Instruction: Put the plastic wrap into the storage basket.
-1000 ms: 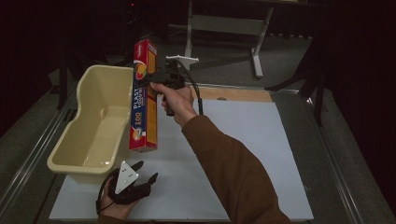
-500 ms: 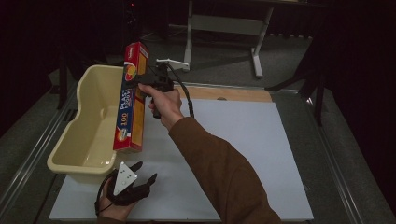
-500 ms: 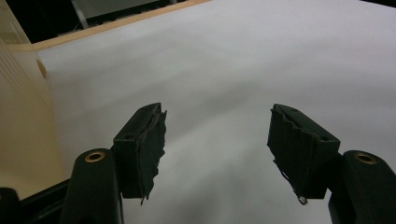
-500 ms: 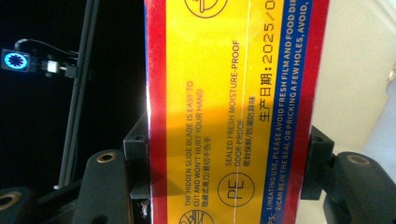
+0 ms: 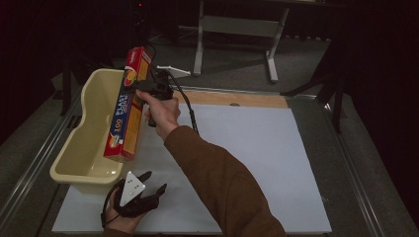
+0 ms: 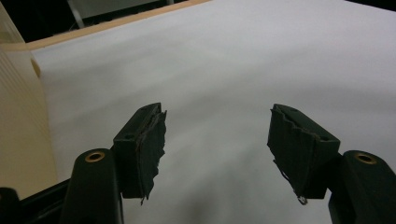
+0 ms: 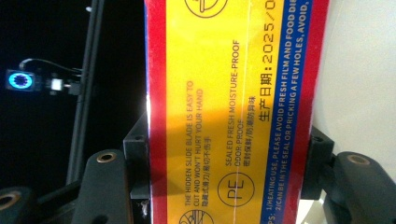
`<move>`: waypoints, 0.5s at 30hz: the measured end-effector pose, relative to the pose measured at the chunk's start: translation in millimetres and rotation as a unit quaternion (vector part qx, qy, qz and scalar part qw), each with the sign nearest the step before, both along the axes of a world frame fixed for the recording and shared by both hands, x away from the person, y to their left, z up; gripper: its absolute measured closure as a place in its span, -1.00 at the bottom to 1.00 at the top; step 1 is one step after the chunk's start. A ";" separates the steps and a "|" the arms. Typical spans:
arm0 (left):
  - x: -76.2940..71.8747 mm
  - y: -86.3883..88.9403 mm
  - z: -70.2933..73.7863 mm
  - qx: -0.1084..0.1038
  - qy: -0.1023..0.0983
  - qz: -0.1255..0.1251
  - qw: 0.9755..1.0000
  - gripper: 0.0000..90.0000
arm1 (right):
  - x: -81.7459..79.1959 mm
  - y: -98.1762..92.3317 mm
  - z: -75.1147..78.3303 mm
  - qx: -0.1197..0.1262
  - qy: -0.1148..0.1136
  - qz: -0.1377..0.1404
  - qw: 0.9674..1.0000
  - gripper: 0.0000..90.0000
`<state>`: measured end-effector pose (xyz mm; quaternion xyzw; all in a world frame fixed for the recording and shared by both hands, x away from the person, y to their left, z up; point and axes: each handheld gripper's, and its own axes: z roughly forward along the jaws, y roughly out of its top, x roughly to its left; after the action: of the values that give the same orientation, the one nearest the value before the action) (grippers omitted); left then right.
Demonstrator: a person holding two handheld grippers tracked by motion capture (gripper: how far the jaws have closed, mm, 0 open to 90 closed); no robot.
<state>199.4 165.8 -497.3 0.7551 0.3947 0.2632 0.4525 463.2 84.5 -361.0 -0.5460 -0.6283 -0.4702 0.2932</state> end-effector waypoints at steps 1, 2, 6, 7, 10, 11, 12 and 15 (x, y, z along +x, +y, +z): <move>-0.1 -0.2 0.0 0.000 0.000 0.000 1.000 -0.20 | -1.2 2.0 -0.7 -0.003 -0.004 -0.001 1.000 -0.13; -0.1 -0.3 0.0 0.000 0.000 0.000 1.000 -0.20 | -2.2 4.0 -1.7 -0.006 -0.006 -0.002 1.000 -0.13; 0.1 -0.5 -0.1 -0.003 0.000 0.000 1.000 -0.20 | -6.5 11.4 -3.6 -0.002 -0.007 -0.011 1.000 -0.13; 0.2 -0.3 -0.1 -0.003 0.001 0.000 1.000 -0.20 | -7.3 13.3 -4.0 -0.001 -0.009 -0.013 1.000 -0.13; 0.5 0.2 -0.5 -0.005 0.001 0.000 1.000 -0.20 | -10.1 19.0 -5.7 0.004 -0.011 -0.022 1.000 -0.13; 0.6 0.5 -0.5 -0.004 0.002 0.000 1.000 -0.20 | -10.8 21.2 -6.7 0.007 -0.011 -0.024 1.000 -0.13; 0.6 0.7 -0.5 -0.004 0.002 0.001 1.000 -0.20 | -11.7 23.3 -7.9 0.011 -0.010 -0.027 1.000 -0.13; 1.6 1.1 -1.0 -0.005 0.004 0.001 1.000 -0.20 | -15.4 31.6 -13.4 0.012 -0.010 -0.031 0.999 -0.13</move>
<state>201.0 166.9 -498.3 0.7533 0.3989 0.2584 0.4545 447.8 116.1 -374.3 -0.5566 -0.6087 -0.4919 0.2788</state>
